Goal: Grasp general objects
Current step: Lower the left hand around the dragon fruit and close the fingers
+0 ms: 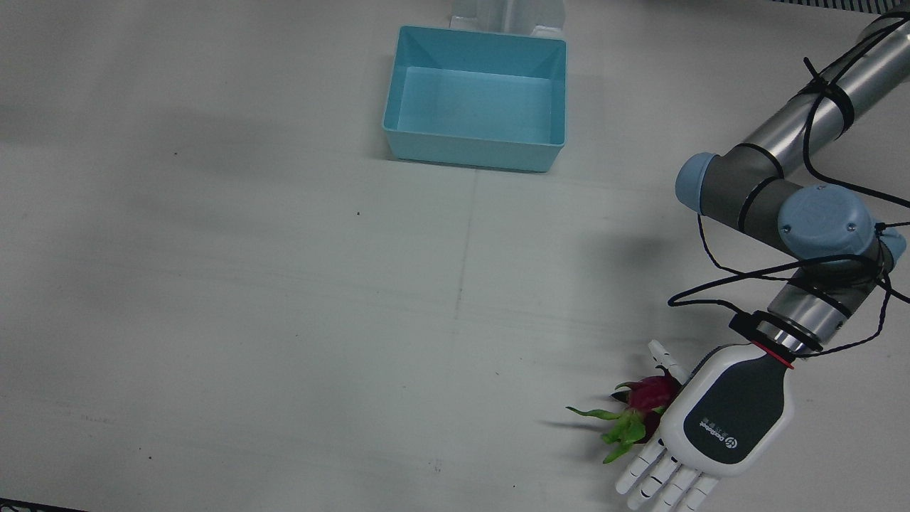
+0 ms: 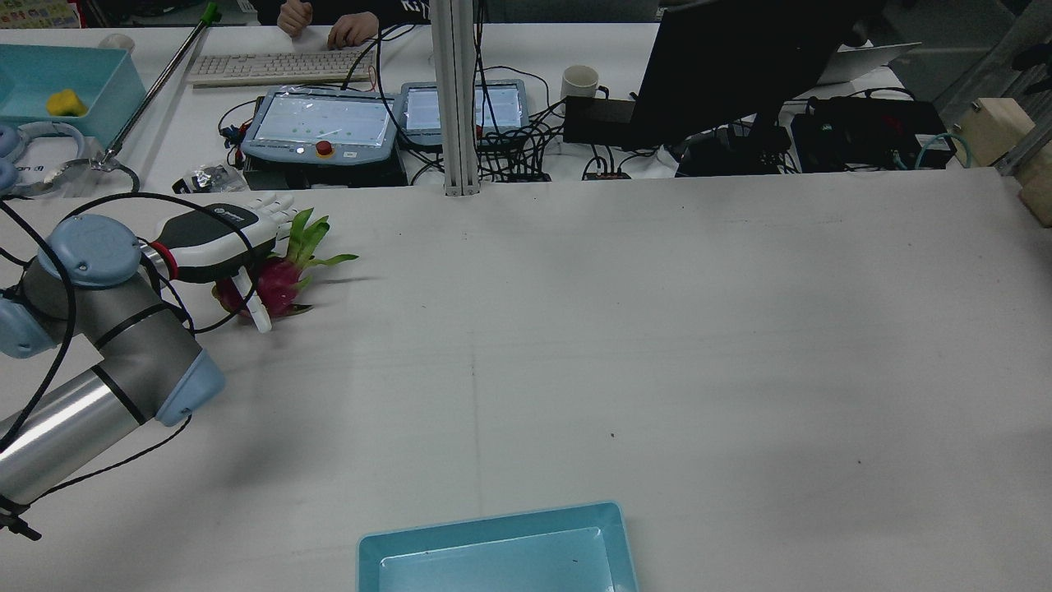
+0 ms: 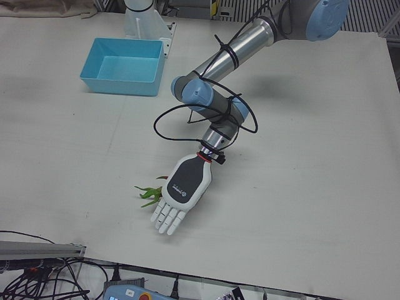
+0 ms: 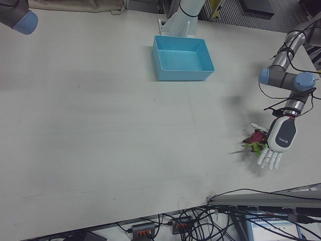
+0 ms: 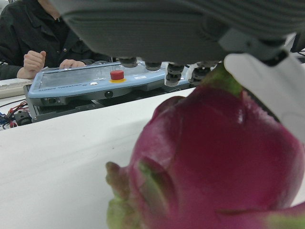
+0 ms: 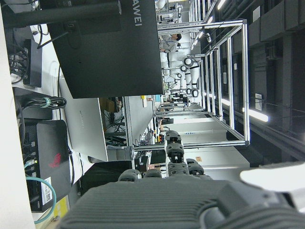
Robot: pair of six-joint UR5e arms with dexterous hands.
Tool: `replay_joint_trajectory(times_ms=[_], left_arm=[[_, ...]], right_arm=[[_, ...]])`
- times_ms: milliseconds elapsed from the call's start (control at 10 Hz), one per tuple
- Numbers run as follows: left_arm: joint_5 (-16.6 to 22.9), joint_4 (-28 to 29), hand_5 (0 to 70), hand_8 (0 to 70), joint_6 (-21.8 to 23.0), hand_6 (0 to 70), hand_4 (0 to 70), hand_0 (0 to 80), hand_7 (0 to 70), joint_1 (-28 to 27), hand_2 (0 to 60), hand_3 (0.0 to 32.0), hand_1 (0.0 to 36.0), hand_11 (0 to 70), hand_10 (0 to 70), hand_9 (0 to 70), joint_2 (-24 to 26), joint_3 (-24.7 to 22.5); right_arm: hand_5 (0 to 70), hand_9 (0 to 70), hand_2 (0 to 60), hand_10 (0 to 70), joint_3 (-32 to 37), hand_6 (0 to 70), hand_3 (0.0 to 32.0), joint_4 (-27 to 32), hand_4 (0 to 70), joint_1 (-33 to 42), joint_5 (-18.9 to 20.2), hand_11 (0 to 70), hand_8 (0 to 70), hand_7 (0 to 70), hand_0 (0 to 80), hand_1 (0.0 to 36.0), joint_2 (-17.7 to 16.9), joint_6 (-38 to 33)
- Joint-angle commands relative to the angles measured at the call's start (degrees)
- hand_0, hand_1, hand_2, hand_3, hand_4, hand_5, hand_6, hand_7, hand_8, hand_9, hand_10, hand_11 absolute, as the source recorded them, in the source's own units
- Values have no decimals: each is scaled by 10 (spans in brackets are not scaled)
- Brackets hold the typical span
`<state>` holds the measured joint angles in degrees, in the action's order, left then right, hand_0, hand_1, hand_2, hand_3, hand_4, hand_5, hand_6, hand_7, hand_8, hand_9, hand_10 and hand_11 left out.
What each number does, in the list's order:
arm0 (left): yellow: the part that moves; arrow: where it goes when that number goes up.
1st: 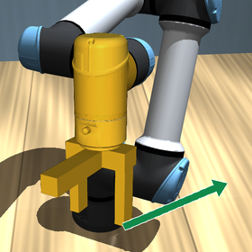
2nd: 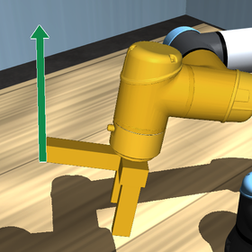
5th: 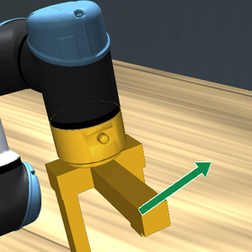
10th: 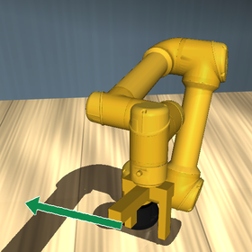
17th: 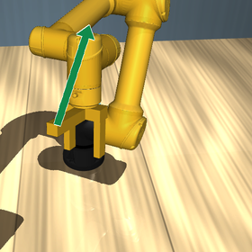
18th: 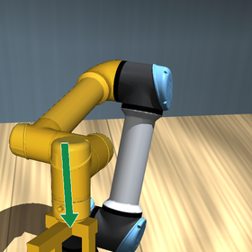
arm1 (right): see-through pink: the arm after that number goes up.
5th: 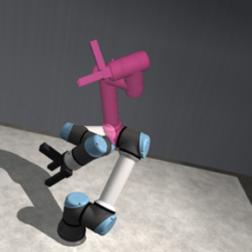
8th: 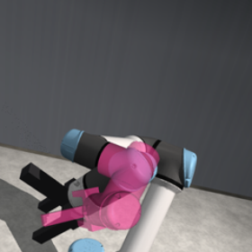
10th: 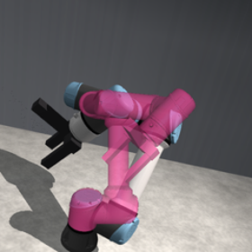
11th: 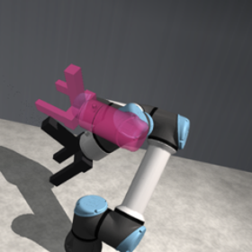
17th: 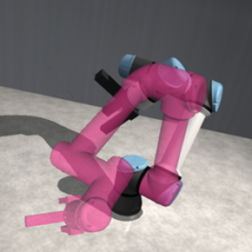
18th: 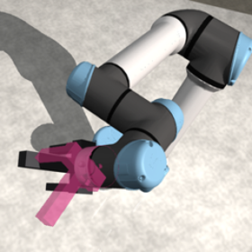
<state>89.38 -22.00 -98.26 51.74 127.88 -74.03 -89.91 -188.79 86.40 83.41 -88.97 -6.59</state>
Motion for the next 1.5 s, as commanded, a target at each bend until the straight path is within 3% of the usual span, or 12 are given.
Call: replay_joint_trajectory(times_ms=[0, 100, 200, 400, 600, 1200, 1300, 1400], left_arm=[[-9, 6, 36, 0, -19, 25, 0, 531, 166, -1, 20, 0, 214, 0, 0, 19, 0, 0], [-17, 10, 51, 0, -19, 48, 0, 535, 213, -2, 18, 0, 213, 0, 0, 28, -1, 0], [-26, 12, 85, 13, -20, 119, 46, 530, 340, -3, 7, 0, 193, 13, 0, 54, -1, 2], [-27, 14, 143, 123, -20, 257, 167, 521, 562, -3, 26, 0, 163, 104, 61, 187, -1, 2], [-28, 20, 181, 224, -27, 358, 253, 517, 700, -4, 44, 0, 144, 216, 141, 323, -1, 3], [-42, 24, 283, 412, -25, 547, 429, 518, 700, -23, 92, 0, 122, 468, 325, 574, 2, 10], [-41, 15, 285, 433, -20, 564, 452, 514, 700, -23, 191, 0, 139, 517, 363, 612, 3, -1], [-40, 1, 279, 450, -19, 575, 460, 502, 700, -23, 412, 0, 179, 562, 397, 641, 3, -20]], right_arm=[[0, 0, 0, 0, 0, 0, 0, 0, 0, 0, 0, 0, 0, 0, 0, 0, -1, 0], [0, 0, 0, 0, 0, 0, 0, 0, 0, 0, 0, 0, 0, 0, 0, 0, 0, 0], [0, 0, 0, 0, 0, 0, 0, 0, 0, 0, 0, 0, 0, 0, 0, 0, -1, 0], [0, 0, 0, 0, 0, 0, 0, 0, 0, 0, 0, 0, 0, 0, 0, 0, -1, 0], [0, 0, 0, 0, 0, 0, 0, 0, 0, 0, 0, 0, 0, 0, 0, 0, 0, 0], [0, 0, 0, 0, 0, 0, 0, 0, 0, 0, 0, 0, 0, 0, 0, 0, 0, 0], [0, 0, 0, 0, 0, 0, 0, 0, 0, 0, 0, 0, 0, 0, 0, 0, 0, 0], [0, 0, 0, 0, -1, 0, 0, 0, 0, 0, 0, 0, 0, 0, 0, 0, -1, 0]])
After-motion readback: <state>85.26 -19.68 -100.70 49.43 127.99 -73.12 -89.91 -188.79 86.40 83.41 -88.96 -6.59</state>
